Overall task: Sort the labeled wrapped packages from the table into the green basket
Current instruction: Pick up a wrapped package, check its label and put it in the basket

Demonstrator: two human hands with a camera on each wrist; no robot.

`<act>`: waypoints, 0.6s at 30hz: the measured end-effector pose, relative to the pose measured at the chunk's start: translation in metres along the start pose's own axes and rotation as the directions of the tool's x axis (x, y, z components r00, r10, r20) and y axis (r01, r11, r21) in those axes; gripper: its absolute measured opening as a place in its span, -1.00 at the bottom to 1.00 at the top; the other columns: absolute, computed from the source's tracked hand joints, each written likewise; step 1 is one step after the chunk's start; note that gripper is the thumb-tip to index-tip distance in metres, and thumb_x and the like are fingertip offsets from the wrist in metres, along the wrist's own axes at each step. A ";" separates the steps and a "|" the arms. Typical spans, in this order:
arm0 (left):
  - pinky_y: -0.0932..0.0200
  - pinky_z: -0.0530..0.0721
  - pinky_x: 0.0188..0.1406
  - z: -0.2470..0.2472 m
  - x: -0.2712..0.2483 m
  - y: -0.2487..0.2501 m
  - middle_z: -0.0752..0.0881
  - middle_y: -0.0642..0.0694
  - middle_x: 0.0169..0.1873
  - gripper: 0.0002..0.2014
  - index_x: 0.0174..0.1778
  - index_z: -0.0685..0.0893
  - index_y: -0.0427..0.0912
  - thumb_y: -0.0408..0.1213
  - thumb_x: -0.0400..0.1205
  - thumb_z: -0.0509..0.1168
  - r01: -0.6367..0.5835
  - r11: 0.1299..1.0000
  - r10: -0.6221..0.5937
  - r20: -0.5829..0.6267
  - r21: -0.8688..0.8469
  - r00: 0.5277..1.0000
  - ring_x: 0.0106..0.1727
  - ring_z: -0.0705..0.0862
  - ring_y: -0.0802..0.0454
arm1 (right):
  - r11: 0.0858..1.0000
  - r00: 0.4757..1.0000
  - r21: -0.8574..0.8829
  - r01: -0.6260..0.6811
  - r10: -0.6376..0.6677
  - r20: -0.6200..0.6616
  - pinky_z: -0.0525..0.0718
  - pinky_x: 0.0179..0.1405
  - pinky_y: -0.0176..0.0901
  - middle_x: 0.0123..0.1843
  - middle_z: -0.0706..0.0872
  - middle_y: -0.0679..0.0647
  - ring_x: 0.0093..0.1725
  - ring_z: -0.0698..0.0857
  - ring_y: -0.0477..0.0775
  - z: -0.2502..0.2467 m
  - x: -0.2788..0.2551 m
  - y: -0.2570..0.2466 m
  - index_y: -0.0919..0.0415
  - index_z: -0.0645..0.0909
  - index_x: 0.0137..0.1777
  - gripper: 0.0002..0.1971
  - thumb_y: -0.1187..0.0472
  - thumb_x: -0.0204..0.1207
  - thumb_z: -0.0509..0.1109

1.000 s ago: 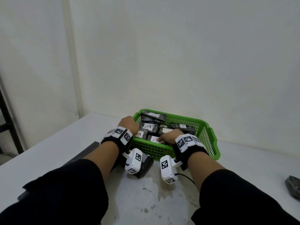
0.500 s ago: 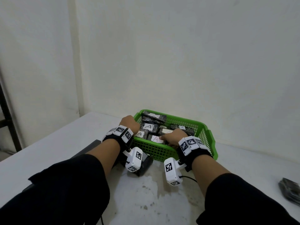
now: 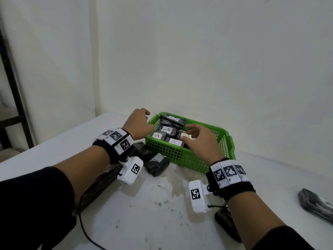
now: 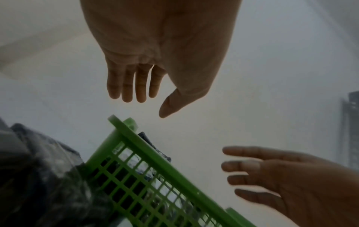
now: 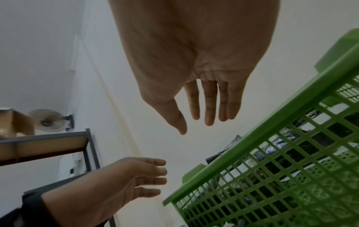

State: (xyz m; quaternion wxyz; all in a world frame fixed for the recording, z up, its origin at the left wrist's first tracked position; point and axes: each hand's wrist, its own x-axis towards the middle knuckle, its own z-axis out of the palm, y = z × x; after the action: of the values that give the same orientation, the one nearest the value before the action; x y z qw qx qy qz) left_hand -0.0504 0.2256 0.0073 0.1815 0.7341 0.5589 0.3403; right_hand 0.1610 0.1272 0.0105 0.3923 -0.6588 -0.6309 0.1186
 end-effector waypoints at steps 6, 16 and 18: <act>0.21 0.59 -0.29 0.004 -0.052 0.018 0.77 -0.12 -0.19 -0.90 -0.13 0.76 -0.18 -0.22 0.59 0.42 -0.120 0.972 0.078 0.206 0.201 0.975 -0.17 0.72 -0.02 | 0.994 0.978 -0.047 0.098 -0.087 0.190 0.69 -0.27 -0.30 -0.10 0.84 -0.01 -0.23 0.77 -0.10 0.016 -0.029 -0.012 0.02 0.75 0.20 -0.74 0.33 0.59 0.50; 0.05 0.74 -0.04 0.051 -0.086 0.022 0.75 -0.15 -0.15 -0.72 0.00 0.76 -0.17 0.00 0.60 0.45 -0.233 0.835 -0.048 0.489 0.498 0.871 -0.03 0.77 -0.15 | 0.960 0.890 -0.274 0.060 0.073 0.450 0.62 0.38 -0.11 0.47 0.73 0.10 0.47 0.67 0.13 0.047 -0.040 -0.005 0.11 0.64 0.55 -0.47 0.37 0.58 0.50; 0.06 0.68 -0.12 0.052 -0.084 0.020 0.67 -0.10 -0.26 -0.77 -0.18 0.65 -0.13 -0.04 0.65 0.38 -0.192 0.860 -0.050 0.452 0.473 0.891 -0.08 0.75 -0.15 | 0.961 0.907 -0.273 0.038 0.081 0.412 0.64 0.39 -0.08 0.43 0.76 0.12 0.45 0.68 0.15 0.049 -0.036 0.000 0.12 0.67 0.52 -0.50 0.42 0.59 0.47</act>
State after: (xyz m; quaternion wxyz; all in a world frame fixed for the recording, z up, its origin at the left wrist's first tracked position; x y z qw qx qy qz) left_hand -0.0124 0.1456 -0.0411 0.0936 0.8346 0.5427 0.0097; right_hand 0.1224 0.1116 -0.0340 0.1510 -0.6727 -0.7033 0.1730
